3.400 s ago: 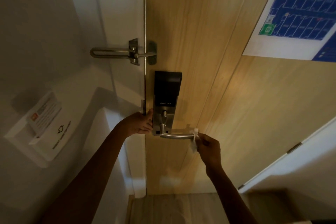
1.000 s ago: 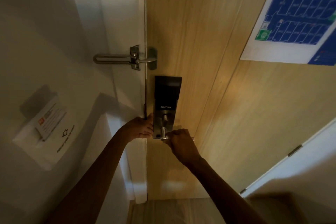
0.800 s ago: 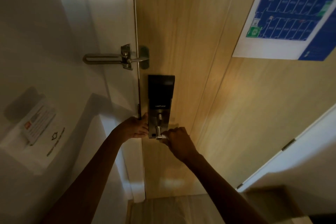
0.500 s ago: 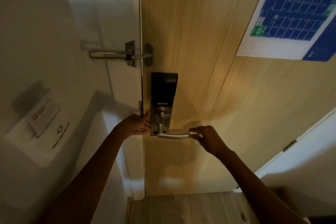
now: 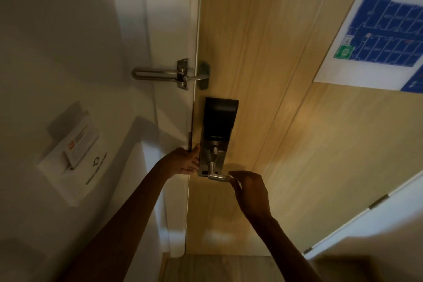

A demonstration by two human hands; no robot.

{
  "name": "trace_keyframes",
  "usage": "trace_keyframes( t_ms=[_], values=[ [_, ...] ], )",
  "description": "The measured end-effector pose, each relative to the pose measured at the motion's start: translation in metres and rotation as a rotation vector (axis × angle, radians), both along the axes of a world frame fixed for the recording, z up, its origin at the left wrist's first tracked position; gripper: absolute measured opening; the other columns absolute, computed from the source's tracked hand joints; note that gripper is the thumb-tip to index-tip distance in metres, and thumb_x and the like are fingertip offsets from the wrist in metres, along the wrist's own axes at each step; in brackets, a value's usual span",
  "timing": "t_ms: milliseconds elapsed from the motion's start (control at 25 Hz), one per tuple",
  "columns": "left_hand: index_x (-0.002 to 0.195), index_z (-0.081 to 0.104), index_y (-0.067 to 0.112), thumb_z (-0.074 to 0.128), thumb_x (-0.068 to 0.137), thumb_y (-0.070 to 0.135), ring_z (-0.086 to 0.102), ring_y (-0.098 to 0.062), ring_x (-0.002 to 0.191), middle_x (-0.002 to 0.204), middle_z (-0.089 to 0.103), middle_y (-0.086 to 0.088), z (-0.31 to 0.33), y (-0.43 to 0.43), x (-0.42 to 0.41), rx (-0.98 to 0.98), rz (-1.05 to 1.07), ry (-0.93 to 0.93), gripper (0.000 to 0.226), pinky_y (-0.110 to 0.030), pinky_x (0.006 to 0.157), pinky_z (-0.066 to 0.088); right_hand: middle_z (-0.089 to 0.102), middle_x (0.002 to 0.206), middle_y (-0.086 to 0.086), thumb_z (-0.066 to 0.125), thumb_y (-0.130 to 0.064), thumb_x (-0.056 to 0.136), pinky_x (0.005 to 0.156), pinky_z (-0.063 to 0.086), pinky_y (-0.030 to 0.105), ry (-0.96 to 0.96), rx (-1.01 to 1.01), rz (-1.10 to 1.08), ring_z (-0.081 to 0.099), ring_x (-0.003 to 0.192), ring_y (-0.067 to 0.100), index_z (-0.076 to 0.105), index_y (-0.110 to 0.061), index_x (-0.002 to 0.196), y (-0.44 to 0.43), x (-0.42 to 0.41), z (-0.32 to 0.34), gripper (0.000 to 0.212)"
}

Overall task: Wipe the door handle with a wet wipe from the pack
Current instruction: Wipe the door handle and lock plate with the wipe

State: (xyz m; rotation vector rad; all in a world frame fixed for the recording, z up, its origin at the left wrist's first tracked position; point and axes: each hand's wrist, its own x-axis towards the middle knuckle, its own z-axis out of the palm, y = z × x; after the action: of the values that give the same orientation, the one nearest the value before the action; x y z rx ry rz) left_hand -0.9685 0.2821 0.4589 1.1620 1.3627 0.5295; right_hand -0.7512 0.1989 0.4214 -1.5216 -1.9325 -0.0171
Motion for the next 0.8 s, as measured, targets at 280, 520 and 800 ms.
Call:
trace_keyframes(
  t_ms=[280,520,800],
  values=[
    [0.12,0.059,-0.002,0.045,0.089,0.058,0.065,-0.025,0.111,0.122,0.064,-0.02,0.005,0.01,-0.02,-0.081,-0.077,-0.088,0.069,-0.039,0.101,0.049,0.068,0.117,0.007,0.062,-0.024,0.088,0.093,0.051,0.043,-0.081,0.079,0.092,0.06,0.111,0.024,0.067,-0.017,0.113,0.016,-0.049,-0.03,0.027],
    [0.124,0.057,-0.001,0.043,0.091,0.056,0.061,-0.026,0.115,0.126,0.062,-0.02,0.004,0.01,-0.019,-0.076,-0.071,-0.092,0.068,-0.036,0.101,0.048,0.056,0.121,0.012,0.078,-0.017,0.076,0.081,0.057,0.039,-0.49,0.2,0.306,0.054,0.107,0.032,0.066,-0.011,0.111,0.029,-0.029,-0.027,0.037],
    [0.123,0.058,0.001,0.045,0.09,0.057,0.062,-0.022,0.114,0.126,0.063,-0.017,0.006,0.008,-0.018,-0.056,-0.093,-0.052,0.066,-0.031,0.097,0.05,0.053,0.115,0.007,0.052,-0.033,0.093,0.078,0.054,0.03,-0.493,0.13,0.468,0.052,0.103,0.023,0.059,-0.025,0.122,0.033,-0.001,-0.005,0.031]
  ],
)
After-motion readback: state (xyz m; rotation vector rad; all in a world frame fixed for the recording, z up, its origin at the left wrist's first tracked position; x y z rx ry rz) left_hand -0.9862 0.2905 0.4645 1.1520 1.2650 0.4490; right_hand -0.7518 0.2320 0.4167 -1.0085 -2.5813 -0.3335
